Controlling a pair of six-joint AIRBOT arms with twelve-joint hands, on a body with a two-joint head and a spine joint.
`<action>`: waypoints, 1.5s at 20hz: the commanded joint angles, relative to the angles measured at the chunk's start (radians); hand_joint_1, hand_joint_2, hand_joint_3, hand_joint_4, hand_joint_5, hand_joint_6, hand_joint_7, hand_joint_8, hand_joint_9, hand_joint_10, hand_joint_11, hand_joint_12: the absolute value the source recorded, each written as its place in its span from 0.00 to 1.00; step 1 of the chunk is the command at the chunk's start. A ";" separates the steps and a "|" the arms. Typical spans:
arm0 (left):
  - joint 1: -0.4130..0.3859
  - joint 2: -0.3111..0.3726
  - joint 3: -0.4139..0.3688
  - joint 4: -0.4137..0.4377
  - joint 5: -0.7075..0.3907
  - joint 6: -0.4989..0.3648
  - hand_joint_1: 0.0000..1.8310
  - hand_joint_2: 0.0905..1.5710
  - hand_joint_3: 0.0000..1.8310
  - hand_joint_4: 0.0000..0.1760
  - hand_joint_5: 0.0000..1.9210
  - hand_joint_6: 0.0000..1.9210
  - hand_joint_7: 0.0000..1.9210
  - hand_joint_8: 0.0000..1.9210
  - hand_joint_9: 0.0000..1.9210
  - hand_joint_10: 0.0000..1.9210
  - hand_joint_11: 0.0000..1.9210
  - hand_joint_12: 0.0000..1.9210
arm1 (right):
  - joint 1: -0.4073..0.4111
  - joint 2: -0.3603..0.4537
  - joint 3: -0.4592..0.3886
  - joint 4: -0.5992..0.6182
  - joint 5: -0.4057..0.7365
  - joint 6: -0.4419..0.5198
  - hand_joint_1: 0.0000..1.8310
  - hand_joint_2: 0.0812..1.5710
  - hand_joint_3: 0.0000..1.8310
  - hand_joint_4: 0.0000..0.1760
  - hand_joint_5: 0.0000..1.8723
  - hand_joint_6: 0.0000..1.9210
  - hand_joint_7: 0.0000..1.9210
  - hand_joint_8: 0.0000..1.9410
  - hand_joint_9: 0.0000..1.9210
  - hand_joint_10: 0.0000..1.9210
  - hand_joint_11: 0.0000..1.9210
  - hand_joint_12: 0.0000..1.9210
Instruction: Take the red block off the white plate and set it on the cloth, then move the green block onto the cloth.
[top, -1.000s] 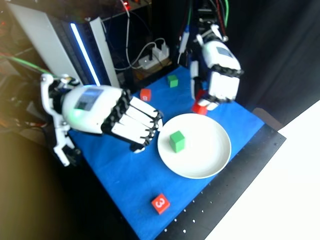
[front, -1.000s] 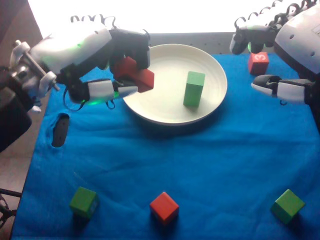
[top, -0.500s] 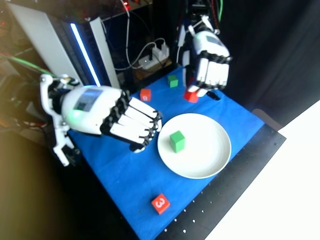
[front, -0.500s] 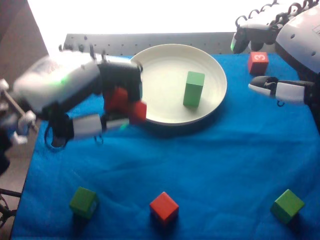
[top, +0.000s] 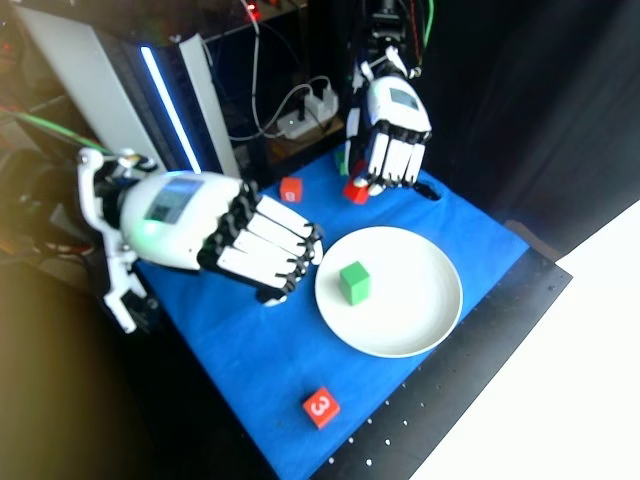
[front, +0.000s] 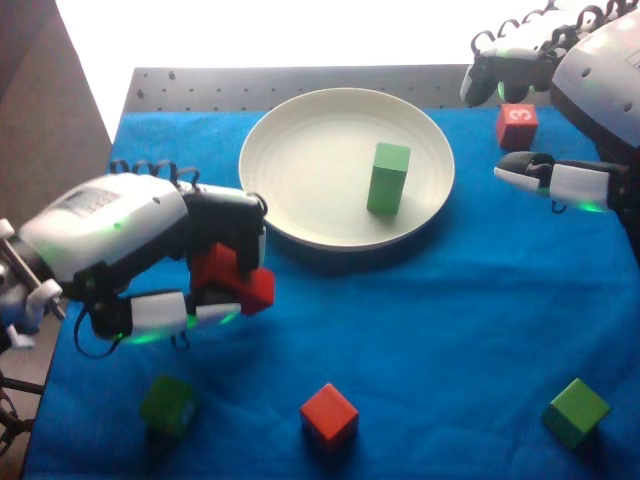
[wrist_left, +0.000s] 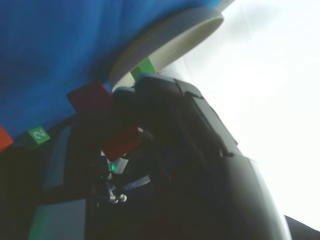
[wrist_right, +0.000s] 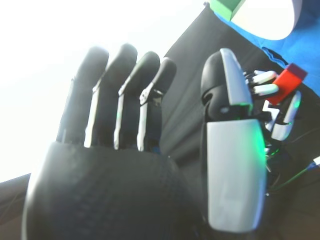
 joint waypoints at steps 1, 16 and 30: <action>-0.006 -0.005 -0.002 0.005 -0.115 -0.008 0.63 0.79 0.00 0.00 0.33 0.73 0.42 0.73 0.38 0.67 0.28 0.89 | 0.007 0.004 -0.002 -0.016 -0.121 -0.003 0.61 0.62 0.04 0.00 0.31 0.46 0.31 0.64 0.28 0.78 0.21 0.99; 0.006 0.003 0.012 -0.070 -0.208 -0.022 0.02 0.71 0.01 0.78 0.04 0.00 0.04 0.00 0.08 0.02 0.00 0.46 | 0.007 0.005 -0.001 -0.011 -0.121 -0.003 0.63 0.62 0.04 0.00 0.31 0.46 0.30 0.65 0.27 0.79 0.20 1.00; -0.033 0.012 0.026 -0.170 -0.274 0.102 0.37 0.66 0.00 1.00 0.12 0.01 0.08 0.00 0.10 0.01 0.00 0.52 | 0.066 -0.089 0.076 -0.011 -0.088 -0.002 0.49 0.57 0.00 0.00 0.35 0.10 0.35 0.23 0.27 0.53 0.19 0.81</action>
